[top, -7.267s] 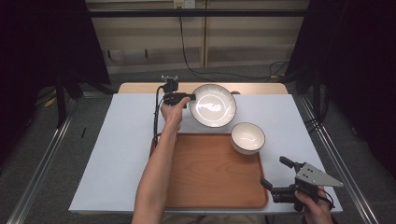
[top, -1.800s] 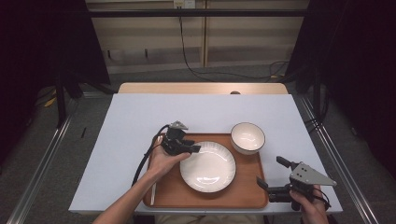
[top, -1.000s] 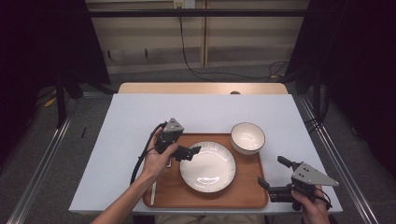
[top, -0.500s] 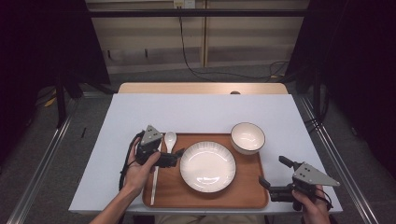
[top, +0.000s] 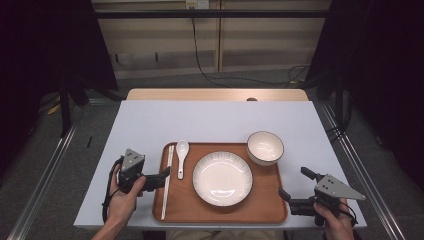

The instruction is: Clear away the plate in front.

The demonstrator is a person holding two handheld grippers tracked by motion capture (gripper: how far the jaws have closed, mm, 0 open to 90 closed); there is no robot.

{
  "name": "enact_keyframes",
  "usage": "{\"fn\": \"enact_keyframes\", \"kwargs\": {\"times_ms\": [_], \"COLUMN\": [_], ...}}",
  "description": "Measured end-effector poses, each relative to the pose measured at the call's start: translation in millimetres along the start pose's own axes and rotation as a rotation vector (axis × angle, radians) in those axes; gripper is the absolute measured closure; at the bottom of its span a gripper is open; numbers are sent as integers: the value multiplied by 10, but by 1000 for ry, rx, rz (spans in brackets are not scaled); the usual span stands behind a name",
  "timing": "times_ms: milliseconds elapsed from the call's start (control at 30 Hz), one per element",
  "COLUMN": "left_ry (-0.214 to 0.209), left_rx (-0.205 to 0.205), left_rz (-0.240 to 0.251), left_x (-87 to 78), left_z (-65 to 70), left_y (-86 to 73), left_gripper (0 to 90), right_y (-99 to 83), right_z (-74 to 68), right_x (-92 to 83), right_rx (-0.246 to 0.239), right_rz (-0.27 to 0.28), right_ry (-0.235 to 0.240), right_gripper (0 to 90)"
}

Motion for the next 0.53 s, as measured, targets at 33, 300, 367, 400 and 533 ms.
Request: {"fn": "enact_keyframes", "kwargs": {"times_ms": [33,300,367,400,533], "left_ry": [5,17,-6,-6,14], "left_rx": [-4,17,-6,-1,-24], "left_rz": [6,-8,-11,-10,28], "left_x": [-21,-129,-118,-128,-139], "left_z": [-15,-9,7,3,-21], "left_y": [-18,-206,-207,-197,-156], "left_gripper": [38,33,32,35,31], "right_y": [1,-18,-15,-14,-32], "right_z": [7,47,51,61,102], "right_x": [1,-7,-18,-29,-53], "right_rx": [-2,17,21,25,37], "right_rz": [1,-4,-3,-3,-12], "right_ry": [-3,-42,-43,-52,-71], "right_gripper": [0,0,0,0,0]}}
Point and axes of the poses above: each handheld gripper's, and its own axes: x roughly forward along the jaws, y roughly out of its top, z roughly to its right, the point moved 8 cm from there along x, roughly forward along the jaws, and after that the axes turned 2 degrees about -y, right-handed, at the moved point
